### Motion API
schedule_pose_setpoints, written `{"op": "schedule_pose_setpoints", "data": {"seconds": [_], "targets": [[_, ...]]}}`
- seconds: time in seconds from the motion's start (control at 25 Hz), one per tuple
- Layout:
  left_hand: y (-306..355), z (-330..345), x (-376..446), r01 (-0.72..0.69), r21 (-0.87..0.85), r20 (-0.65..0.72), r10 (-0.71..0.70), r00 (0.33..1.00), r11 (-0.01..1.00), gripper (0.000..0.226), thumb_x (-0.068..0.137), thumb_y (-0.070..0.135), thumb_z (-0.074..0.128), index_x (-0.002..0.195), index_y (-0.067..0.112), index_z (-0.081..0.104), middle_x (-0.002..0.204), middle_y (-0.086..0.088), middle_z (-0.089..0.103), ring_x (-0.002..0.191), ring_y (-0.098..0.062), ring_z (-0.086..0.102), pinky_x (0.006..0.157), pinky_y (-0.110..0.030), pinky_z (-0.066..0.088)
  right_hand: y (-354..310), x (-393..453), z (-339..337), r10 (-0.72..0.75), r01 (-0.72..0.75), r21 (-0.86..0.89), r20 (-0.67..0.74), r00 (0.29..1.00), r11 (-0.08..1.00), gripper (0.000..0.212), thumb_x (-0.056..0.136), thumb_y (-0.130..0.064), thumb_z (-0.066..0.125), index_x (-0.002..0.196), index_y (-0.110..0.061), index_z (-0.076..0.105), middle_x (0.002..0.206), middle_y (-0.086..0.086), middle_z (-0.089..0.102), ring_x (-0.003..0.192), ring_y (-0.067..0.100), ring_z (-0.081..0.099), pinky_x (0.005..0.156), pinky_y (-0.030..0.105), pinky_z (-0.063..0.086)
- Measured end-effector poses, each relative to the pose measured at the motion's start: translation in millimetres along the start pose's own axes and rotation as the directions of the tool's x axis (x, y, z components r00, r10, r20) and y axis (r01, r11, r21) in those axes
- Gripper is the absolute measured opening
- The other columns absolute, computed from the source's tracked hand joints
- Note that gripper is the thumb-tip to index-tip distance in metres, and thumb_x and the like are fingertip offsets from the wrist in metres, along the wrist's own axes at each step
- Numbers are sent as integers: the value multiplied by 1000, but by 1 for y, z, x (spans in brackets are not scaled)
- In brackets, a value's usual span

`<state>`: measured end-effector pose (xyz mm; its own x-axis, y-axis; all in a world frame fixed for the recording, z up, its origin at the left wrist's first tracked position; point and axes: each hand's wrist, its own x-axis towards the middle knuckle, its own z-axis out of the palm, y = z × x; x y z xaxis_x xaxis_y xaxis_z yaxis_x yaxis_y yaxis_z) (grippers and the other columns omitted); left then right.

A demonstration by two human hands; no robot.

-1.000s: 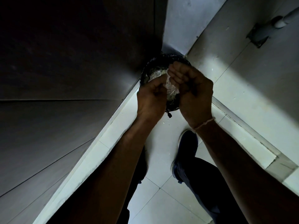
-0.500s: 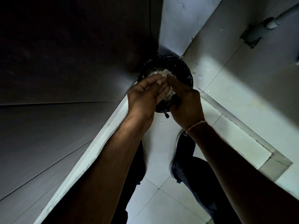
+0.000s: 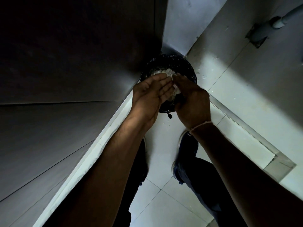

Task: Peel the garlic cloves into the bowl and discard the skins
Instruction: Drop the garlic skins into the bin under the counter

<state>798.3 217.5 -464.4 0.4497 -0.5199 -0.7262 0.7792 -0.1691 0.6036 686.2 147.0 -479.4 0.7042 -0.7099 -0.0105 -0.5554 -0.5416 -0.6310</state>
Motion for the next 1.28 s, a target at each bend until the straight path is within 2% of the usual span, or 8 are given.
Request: {"op": "schedule_pose_setpoints", "data": {"seconds": [0.24, 0.36, 0.56, 0.72, 0.88, 1.0, 1.08, 1.28], "targets": [[-4, 3, -2, -40, 90, -27, 43, 999, 995, 21, 101, -6, 60, 120, -11, 67, 111, -26, 75, 101, -33, 75, 95, -42, 62, 8, 8, -8, 136, -136, 72, 6, 991, 988, 47, 90, 4, 56, 135, -4, 66, 130, 15, 70, 118, 30, 68, 109, 37, 50], [-4, 3, 0, -101, 202, -58, 115, 992, 974, 10, 94, -10, 68, 104, -8, 71, 85, -12, 78, 80, -24, 79, 75, -33, 65, 1, 9, -8, -88, 90, 110, -27, 996, 990, 42, 93, -1, 49, 132, 1, 66, 130, 16, 69, 123, 30, 65, 112, 40, 47], [-3, 4, 3, -208, 197, -55, 223, 973, 958, 14, 95, -8, 68, 106, -3, 74, 94, -15, 79, 92, -30, 77, 93, -46, 63, 10, 11, -17, 36, -37, 110, 12, 999, 993, 41, 91, 4, 54, 129, -1, 69, 123, 16, 72, 115, 33, 69, 108, 37, 50], [-8, 5, 5, -190, 223, -67, 210, 975, 956, 20, 101, -10, 57, 112, -7, 73, 95, -15, 78, 90, -27, 78, 88, -39, 64, -3, 14, -9, -159, 157, 127, 10, 987, 979, 47, 94, -8, 47, 138, 4, 60, 138, 17, 64, 129, 31, 61, 113, 43, 47], [-4, 5, 2, -227, 177, -77, 244, 967, 958, 14, 98, -9, 64, 108, -7, 73, 93, -16, 78, 85, -25, 77, 83, -36, 65, 6, 9, -7, 19, -16, 148, -16, 1000, 989, 32, 94, 0, 55, 119, -2, 74, 114, 14, 76, 106, 28, 73, 103, 37, 54], [-4, 8, 4, -285, 464, -25, 334, 942, 839, 15, 96, -7, 66, 104, 0, 76, 96, -9, 79, 89, -18, 75, 86, -36, 63, 7, 20, -6, 370, -317, 659, 62, 927, 682, 17, 93, 6, 67, 105, -1, 77, 101, 16, 78, 98, 32, 75, 95, 51, 59], [-9, 9, 2, -245, 615, -35, 337, 941, 749, 20, 94, -8, 64, 103, 2, 78, 101, -7, 79, 96, -19, 75, 94, -40, 61, 0, 27, -7, 457, -283, 811, 21, 889, 513, 17, 89, 5, 72, 102, -4, 78, 98, 14, 78, 98, 31, 75, 93, 49, 60], [-4, 7, -1, -205, 416, -71, 256, 964, 886, 12, 98, -6, 63, 104, -3, 73, 97, -22, 77, 94, -42, 76, 90, -57, 62, -2, 17, -5, 185, -132, 517, -51, 981, 846, 24, 89, 6, 70, 100, -14, 78, 100, -1, 77, 100, 14, 73, 92, 30, 59]]}}
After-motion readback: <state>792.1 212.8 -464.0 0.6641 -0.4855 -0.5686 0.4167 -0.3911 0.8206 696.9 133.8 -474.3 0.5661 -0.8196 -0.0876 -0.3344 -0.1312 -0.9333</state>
